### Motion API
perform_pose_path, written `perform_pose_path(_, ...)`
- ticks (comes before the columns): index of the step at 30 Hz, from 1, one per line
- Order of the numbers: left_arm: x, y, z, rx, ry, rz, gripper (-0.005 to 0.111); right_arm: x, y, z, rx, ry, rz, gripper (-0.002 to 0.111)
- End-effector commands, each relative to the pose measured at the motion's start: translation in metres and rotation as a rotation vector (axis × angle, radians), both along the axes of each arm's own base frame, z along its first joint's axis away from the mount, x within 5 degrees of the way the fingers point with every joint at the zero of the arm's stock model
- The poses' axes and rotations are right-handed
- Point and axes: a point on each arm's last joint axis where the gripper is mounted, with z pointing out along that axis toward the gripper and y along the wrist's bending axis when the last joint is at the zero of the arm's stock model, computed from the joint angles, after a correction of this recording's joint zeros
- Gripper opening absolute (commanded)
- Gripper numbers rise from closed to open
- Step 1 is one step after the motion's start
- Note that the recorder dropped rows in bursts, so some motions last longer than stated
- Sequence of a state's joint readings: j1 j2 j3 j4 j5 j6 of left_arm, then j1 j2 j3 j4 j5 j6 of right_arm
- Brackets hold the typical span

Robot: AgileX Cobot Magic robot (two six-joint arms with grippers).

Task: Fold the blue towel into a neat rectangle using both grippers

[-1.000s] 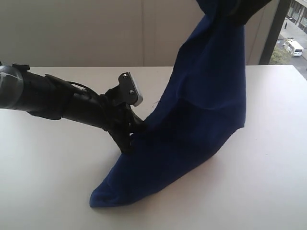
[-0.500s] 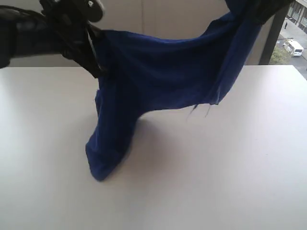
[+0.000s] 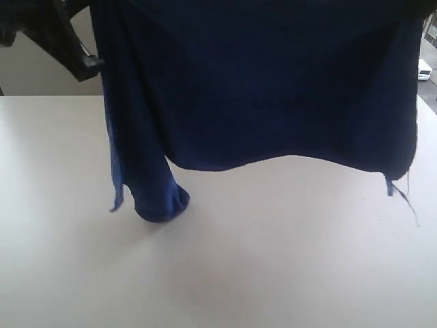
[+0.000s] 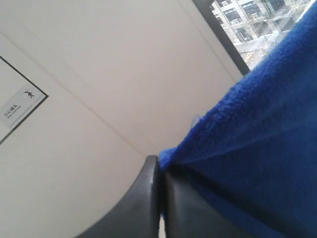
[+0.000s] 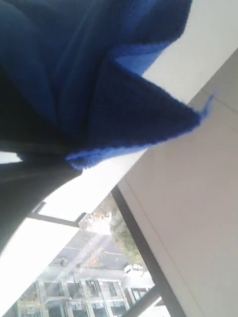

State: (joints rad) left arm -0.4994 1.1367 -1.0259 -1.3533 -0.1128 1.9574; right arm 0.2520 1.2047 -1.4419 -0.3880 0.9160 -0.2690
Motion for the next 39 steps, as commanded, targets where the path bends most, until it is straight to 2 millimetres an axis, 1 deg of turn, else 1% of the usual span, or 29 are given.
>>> perform_pose_path(1, -0.023, 0.011, -0.002, 0.089, -0.084, -0.021, 0.000, -0.015, -0.005, -0.009, 0.019, 0.066, -0.025, 0.000)
perform_pose_path(5, -0.034, 0.017, -0.001, 0.063, -0.092, -0.021, 0.000, -0.024, -0.005, -0.017, 0.039, 0.096, -0.019, 0.000)
perform_pose_path(6, -0.038, 0.017, -0.002, 0.053, -0.087, -0.035, 0.000, -0.030, -0.003, -0.019, 0.078, 0.106, -0.006, 0.000)
perform_pose_path(8, -0.043, 0.016, -0.006, 0.009, -0.056, -0.075, 0.000, -0.034, 0.000, -0.021, 0.131, 0.129, 0.018, 0.000)
perform_pose_path(9, -0.044, 0.015, -0.010, 0.001, -0.036, -0.086, 0.000, -0.035, 0.001, -0.023, 0.139, 0.140, 0.020, 0.000)
perform_pose_path(10, -0.040, 0.013, -0.025, 0.023, 0.008, -0.085, 0.000, -0.033, 0.002, -0.027, 0.138, 0.151, 0.021, 0.000)
perform_pose_path(11, -0.036, 0.011, -0.035, 0.039, 0.040, -0.083, 0.000, -0.031, 0.002, -0.031, 0.137, 0.157, 0.021, 0.000)
perform_pose_path(12, -0.027, 0.007, -0.056, 0.076, 0.108, -0.075, 0.000, -0.023, 0.004, -0.042, 0.131, 0.176, 0.020, 0.000)
perform_pose_path(13, -0.021, 0.004, -0.066, 0.098, 0.141, -0.076, 0.000, -0.019, 0.006, -0.049, 0.128, 0.186, 0.023, 0.000)
perform_pose_path(15, 0.007, -0.010, -0.106, 0.200, 0.266, -0.071, 0.000, 0.006, 0.009, -0.075, 0.111, 0.195, -0.010, 0.000)
perform_pose_path(16, 0.013, -0.013, -0.117, 0.246, 0.285, -0.077, 0.000, 0.013, 0.008, -0.080, 0.102, 0.190, -0.038, 0.000)
perform_pose_path(17, 0.027, -0.018, -0.135, 0.321, 0.315, -0.072, 0.000, 0.025, 0.006, -0.091, 0.087, 0.186, -0.099, 0.000)
perform_pose_path(18, 0.034, -0.020, -0.144, 0.360, 0.330, -0.065, 0.000, 0.032, 0.005, -0.097, 0.080, 0.186, -0.125, 0.000)
perform_pose_path(19, 0.048, -0.024, -0.159, 0.427, 0.345, -0.042, 0.000, 0.045, 0.006, -0.110, 0.056, 0.188, -0.152, 0.000)
perform_pose_path(20, 0.057, -0.026, -0.169, 0.470, 0.352, -0.028, 0.000, 0.051, 0.006, -0.115, 0.041, 0.187, -0.162, 0.000)
perform_pose_path(23, 0.080, -0.032, -0.184, 0.549, 0.341, 0.013, 0.000, 0.071, 0.008, -0.133, 0.008, 0.190, -0.183, 0.000)
perform_pose_path(25, 0.096, -0.037, -0.190, 0.576, 0.326, 0.041, 0.000, 0.084, 0.008, -0.148, -0.031, 0.197, -0.201, 0.000)
perform_pose_path(29, 0.125, -0.051, -0.199, 0.565, 0.323, 0.058, 0.000, 0.105, 0.005, -0.175, -0.121, 0.204, -0.247, 0.000)
perform_pose_path(31, 0.138, -0.058, -0.205, 0.560, 0.323, 0.064, 0.000, 0.115, 0.001, -0.190, -0.136, 0.213, -0.268, 0.000)
perform_pose_path(32, 0.145, -0.062, -0.208, 0.553, 0.323, 0.069, 0.002, 0.119, -0.002, -0.195, -0.131, 0.219, -0.276, 0.000)
perform_pose_path(34, 0.156, -0.067, -0.214, 0.552, 0.320, 0.073, 0.011, 0.127, -0.008, -0.210, -0.116, 0.239, -0.281, 0.000)
perform_pose_path(37, 0.171, -0.074, -0.225, 0.558, 0.315, 0.092, 0.032, 0.136, -0.020, -0.230, -0.099, 0.272, -0.304, 0.000)
perform_pose_path(38, 0.176, -0.074, -0.230, 0.567, 0.314, 0.112, 0.041, 0.139, -0.024, -0.236, -0.090, 0.278, -0.314, 0.000)
perform_pose_path(39, 0.180, -0.074, -0.232, 0.569, 0.307, 0.136, 0.047, 0.141, -0.029, -0.241, -0.080, 0.280, -0.324, 0.000)
